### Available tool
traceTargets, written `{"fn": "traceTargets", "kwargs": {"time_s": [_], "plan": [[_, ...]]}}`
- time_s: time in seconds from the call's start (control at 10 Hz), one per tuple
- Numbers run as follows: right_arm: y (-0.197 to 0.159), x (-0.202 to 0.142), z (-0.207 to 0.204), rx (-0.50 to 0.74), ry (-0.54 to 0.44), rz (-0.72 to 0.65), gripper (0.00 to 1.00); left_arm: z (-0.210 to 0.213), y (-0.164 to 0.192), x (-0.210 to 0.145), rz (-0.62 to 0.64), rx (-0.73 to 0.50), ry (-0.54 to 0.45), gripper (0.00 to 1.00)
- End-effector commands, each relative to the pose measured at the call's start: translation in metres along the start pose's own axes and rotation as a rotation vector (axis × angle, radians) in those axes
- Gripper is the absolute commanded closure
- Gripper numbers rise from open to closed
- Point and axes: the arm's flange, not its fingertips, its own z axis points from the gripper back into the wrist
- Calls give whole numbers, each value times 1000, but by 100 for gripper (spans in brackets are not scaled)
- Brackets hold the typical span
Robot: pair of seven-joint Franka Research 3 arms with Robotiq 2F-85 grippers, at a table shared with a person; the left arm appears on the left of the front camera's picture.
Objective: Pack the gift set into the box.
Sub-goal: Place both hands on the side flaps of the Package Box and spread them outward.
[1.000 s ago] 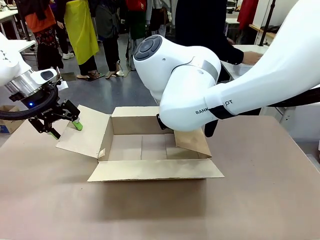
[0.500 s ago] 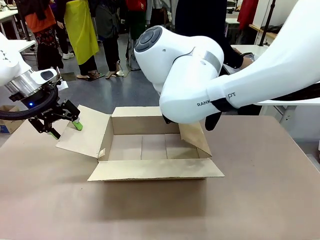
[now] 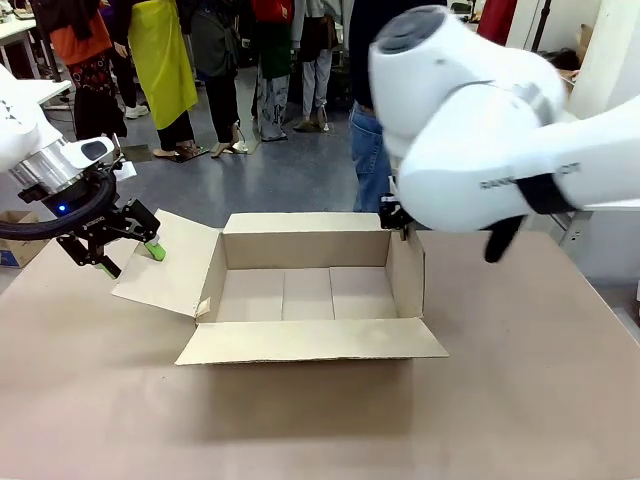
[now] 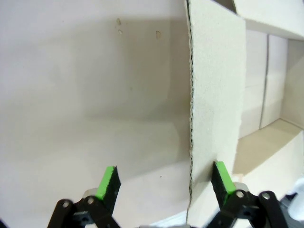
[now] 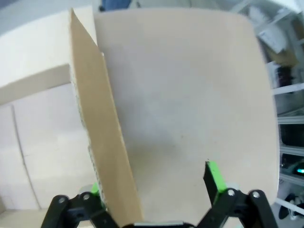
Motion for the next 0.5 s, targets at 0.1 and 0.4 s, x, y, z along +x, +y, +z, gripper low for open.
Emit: {"fn": "traceTargets", "kwargs": {"time_s": [0.1, 0.4], "plan": [[-74, -38, -47, 335, 82, -59, 0, 1, -1, -2, 8, 14, -4, 0], [-138, -55, -91, 588, 47, -192, 0, 1, -1, -2, 8, 14, -4, 0]]}}
